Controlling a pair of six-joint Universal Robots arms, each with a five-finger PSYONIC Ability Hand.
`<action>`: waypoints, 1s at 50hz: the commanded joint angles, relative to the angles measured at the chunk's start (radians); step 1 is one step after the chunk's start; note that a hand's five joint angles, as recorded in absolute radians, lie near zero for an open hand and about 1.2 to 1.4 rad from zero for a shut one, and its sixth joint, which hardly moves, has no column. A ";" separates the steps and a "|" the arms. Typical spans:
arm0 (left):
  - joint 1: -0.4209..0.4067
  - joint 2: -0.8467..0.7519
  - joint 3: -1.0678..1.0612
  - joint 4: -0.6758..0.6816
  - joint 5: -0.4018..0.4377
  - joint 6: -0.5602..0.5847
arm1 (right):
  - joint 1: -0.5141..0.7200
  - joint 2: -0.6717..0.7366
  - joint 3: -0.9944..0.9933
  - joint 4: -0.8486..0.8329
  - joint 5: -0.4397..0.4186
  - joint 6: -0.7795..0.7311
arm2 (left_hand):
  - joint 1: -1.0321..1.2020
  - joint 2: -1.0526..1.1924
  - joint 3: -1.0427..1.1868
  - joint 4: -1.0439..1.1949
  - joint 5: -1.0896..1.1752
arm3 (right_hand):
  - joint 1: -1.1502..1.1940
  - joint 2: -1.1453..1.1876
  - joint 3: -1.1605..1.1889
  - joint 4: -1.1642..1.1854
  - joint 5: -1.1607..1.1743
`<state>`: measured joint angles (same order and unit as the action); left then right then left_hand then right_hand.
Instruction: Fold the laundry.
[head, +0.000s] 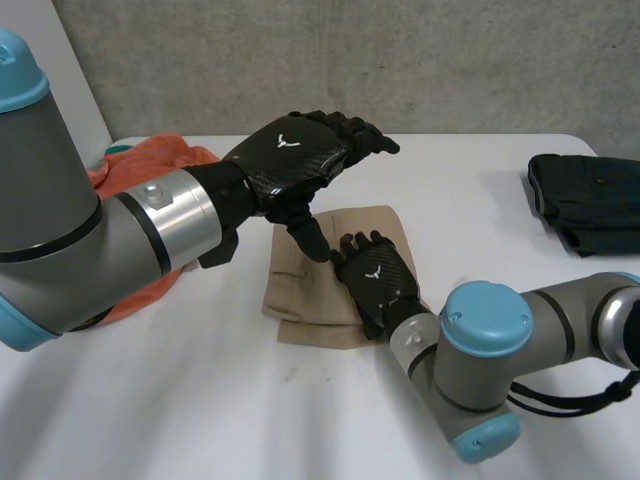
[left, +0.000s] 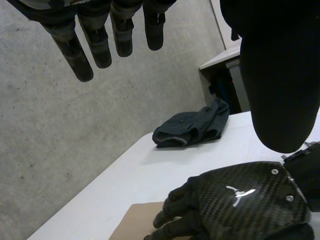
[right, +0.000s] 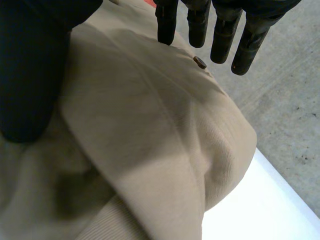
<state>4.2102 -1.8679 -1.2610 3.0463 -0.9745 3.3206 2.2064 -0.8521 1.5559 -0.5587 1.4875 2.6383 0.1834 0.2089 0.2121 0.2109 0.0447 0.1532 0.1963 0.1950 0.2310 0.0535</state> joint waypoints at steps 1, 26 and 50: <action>0.002 0.000 0.000 0.000 0.000 -0.001 | -0.001 0.057 -0.118 0.003 0.000 0.006 | 0.018 -0.007 -0.010 -0.009 -0.017 | 0.021 -0.022 -0.020 -0.056 -0.054; 0.002 0.001 -0.005 0.000 -0.001 -0.003 | -0.025 0.248 -0.528 0.264 -0.003 0.029 | 0.027 0.002 -0.002 0.000 -0.009 | 1.243 1.200 1.201 1.165 1.168; 0.021 0.056 -0.003 0.000 -0.003 -0.007 | -0.480 0.093 -0.683 -0.004 -0.252 0.037 | 0.027 0.002 -0.002 0.000 -0.009 | 1.243 1.200 1.201 1.165 1.168</action>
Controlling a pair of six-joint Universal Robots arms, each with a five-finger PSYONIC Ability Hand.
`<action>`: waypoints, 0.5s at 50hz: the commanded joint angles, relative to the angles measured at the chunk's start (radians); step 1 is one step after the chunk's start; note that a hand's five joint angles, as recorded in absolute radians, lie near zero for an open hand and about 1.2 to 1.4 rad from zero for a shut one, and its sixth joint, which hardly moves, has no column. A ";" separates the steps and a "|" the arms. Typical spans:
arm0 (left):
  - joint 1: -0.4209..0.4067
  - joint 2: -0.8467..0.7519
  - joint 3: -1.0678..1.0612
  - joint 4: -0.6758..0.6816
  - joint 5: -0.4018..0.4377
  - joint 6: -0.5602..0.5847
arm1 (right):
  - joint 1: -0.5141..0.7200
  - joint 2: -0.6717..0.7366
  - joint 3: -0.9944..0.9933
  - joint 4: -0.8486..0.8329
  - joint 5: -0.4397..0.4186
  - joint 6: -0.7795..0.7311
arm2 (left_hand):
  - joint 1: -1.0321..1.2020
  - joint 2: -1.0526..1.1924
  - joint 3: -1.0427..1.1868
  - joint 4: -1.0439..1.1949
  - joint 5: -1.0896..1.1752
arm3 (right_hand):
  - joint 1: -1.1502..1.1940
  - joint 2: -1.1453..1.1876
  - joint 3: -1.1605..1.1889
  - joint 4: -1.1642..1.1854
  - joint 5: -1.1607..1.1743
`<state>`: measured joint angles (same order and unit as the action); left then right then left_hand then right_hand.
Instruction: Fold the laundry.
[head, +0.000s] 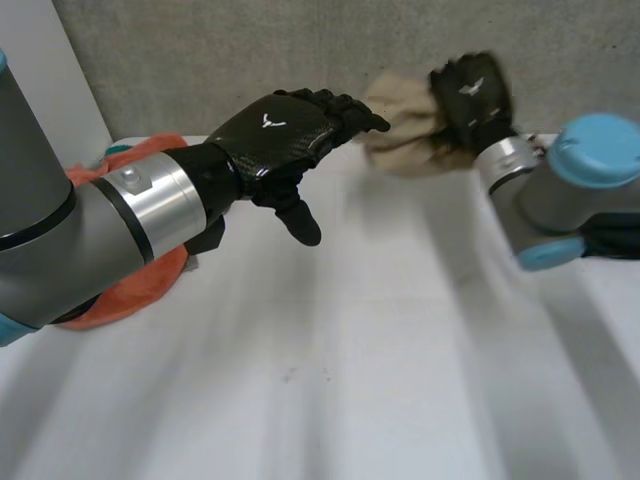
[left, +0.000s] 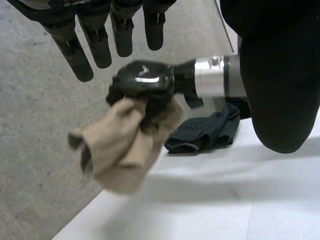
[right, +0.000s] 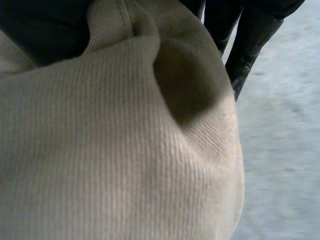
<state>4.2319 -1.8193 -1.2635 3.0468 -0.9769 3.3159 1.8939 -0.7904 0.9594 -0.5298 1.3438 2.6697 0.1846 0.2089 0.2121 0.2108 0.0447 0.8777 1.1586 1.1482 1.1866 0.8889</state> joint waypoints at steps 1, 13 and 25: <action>-0.001 0.008 -0.001 0.000 0.000 -0.003 | -0.192 0.042 -0.099 -0.041 -0.133 0.012 | 0.029 0.005 0.001 0.003 -0.006 | 0.519 0.238 0.248 0.210 0.333; 0.000 0.011 0.001 0.001 0.000 -0.001 | -0.478 0.203 -0.199 -0.294 -0.409 0.231 | 0.029 0.005 0.001 0.003 -0.006 | 0.519 0.238 0.248 0.210 0.333; 0.002 0.002 -0.002 0.004 -0.036 0.001 | -0.653 0.373 -0.168 -0.412 -0.629 0.294 | 0.029 0.005 0.001 0.003 -0.006 | 0.519 0.238 0.248 0.210 0.333</action>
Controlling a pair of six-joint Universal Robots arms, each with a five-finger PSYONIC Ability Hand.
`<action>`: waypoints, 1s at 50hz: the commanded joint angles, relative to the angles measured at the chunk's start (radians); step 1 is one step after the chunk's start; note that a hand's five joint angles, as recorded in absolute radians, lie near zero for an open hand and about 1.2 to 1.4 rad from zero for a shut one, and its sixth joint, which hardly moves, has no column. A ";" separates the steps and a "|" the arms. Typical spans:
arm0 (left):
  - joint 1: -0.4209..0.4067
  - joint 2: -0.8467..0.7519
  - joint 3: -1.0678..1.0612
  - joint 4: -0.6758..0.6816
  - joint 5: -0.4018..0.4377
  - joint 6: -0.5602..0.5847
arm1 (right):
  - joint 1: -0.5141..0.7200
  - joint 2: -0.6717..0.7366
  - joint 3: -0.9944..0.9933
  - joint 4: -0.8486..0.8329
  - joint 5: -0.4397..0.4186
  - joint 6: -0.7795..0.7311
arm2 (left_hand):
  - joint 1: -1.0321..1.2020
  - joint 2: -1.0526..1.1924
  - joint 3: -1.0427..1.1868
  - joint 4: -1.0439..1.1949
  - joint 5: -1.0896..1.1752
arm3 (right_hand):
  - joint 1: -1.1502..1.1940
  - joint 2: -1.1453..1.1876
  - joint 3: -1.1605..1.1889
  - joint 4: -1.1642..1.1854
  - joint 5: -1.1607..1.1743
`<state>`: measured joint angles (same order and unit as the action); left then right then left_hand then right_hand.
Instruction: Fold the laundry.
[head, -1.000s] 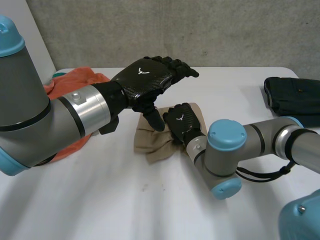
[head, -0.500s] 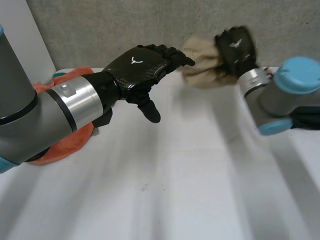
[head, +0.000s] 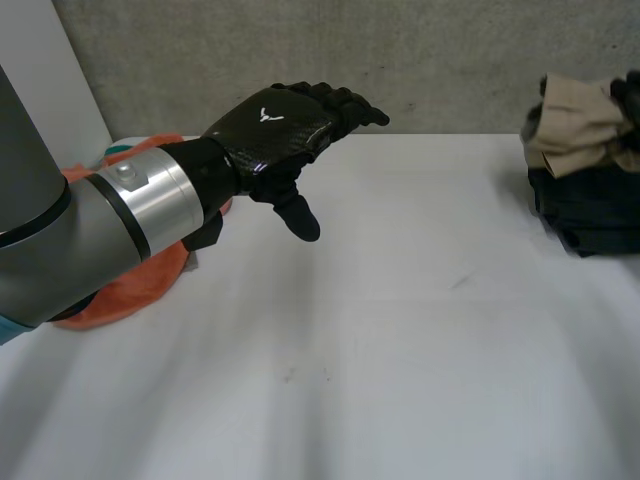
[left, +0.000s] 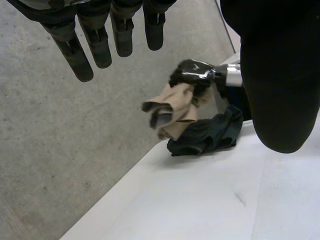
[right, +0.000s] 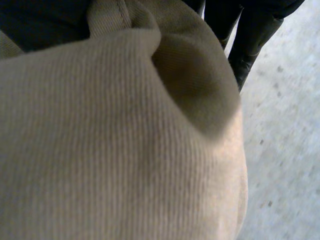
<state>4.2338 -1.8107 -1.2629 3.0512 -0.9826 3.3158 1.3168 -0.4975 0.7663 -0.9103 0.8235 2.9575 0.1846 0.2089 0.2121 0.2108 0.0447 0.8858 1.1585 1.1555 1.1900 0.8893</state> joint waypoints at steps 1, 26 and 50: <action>0.002 -0.009 -0.003 0.000 -0.037 0.001 | -0.097 0.091 0.040 -0.036 -0.136 0.006 | 0.029 0.005 0.001 0.003 -0.006 | 0.510 0.238 0.241 0.206 0.332; -0.003 0.001 0.016 0.005 -0.051 0.001 | -0.240 -0.317 0.372 0.211 -0.032 0.035 | 0.029 0.005 0.001 0.003 -0.006 | -0.711 -0.984 -0.981 -1.015 -0.889; 0.011 0.002 0.031 0.069 -0.123 0.004 | -0.116 -0.584 0.293 0.456 0.425 -0.451 | 0.020 -0.004 -0.007 -0.006 -0.014 | -0.711 -0.984 -0.981 -1.015 -0.889</action>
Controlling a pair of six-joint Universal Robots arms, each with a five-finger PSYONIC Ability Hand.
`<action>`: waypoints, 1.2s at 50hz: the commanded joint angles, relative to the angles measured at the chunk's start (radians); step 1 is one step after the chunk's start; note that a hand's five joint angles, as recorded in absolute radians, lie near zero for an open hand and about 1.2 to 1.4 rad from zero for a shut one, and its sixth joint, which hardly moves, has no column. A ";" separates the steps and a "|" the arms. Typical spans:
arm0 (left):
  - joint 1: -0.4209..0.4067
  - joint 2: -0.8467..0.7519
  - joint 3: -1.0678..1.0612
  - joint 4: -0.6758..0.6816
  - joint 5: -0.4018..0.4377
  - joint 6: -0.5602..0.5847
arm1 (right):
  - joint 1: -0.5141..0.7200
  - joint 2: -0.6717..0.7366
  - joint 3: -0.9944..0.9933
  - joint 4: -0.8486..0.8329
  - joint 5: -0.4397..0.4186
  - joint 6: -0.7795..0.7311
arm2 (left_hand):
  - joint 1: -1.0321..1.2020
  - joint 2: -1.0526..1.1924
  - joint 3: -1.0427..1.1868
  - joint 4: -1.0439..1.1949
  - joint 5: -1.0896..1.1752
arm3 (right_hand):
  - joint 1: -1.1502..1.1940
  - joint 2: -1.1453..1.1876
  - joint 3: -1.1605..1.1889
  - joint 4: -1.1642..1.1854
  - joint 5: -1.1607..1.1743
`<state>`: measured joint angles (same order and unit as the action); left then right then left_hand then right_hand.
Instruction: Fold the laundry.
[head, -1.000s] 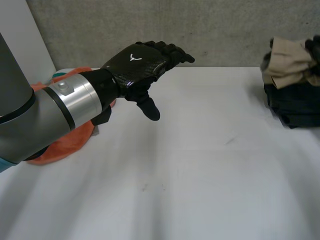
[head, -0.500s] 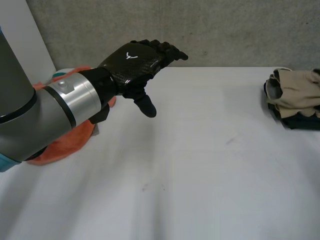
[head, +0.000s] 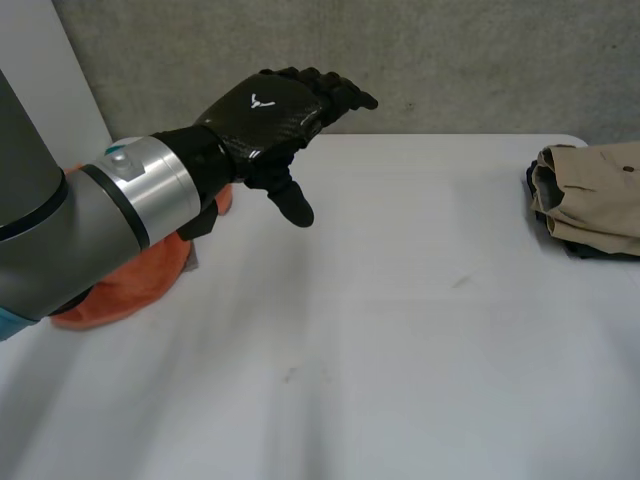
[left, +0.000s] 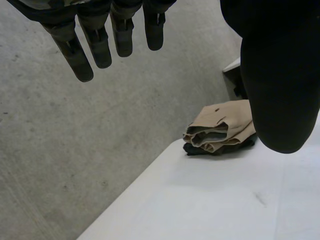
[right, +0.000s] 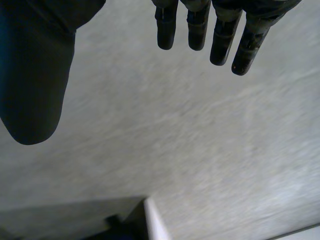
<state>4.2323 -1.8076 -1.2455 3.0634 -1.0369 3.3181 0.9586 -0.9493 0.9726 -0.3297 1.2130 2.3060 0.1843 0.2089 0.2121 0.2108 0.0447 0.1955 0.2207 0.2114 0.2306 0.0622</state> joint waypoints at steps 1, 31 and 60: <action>0.027 -0.001 0.017 0.079 -0.116 0.003 | 0.322 -0.185 0.153 -0.132 0.020 0.276 | 0.015 -0.010 -0.013 -0.012 -0.020 | -0.021 -0.046 -0.037 -0.056 -0.062; 0.432 -0.708 0.327 0.206 -0.256 0.612 | 0.841 -0.307 0.821 -0.127 0.026 0.262 | 0.014 -0.010 -0.013 -0.012 -0.020 | -0.021 -0.046 -0.037 -0.056 -0.062; 0.011 -0.213 -0.078 0.532 -0.304 0.289 | 0.829 -0.313 0.778 -0.140 0.180 0.271 | 1.212 1.187 1.184 1.185 1.177 | -0.021 -0.046 -0.037 -0.056 -0.062</action>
<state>4.4272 -2.1362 -1.1992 3.5829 -1.3492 3.7563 1.7882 -1.2583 1.7777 -0.4684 1.3204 2.5691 1.0975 1.1847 1.1799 1.1932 0.9795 0.1954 0.2207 0.2073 0.2305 0.0584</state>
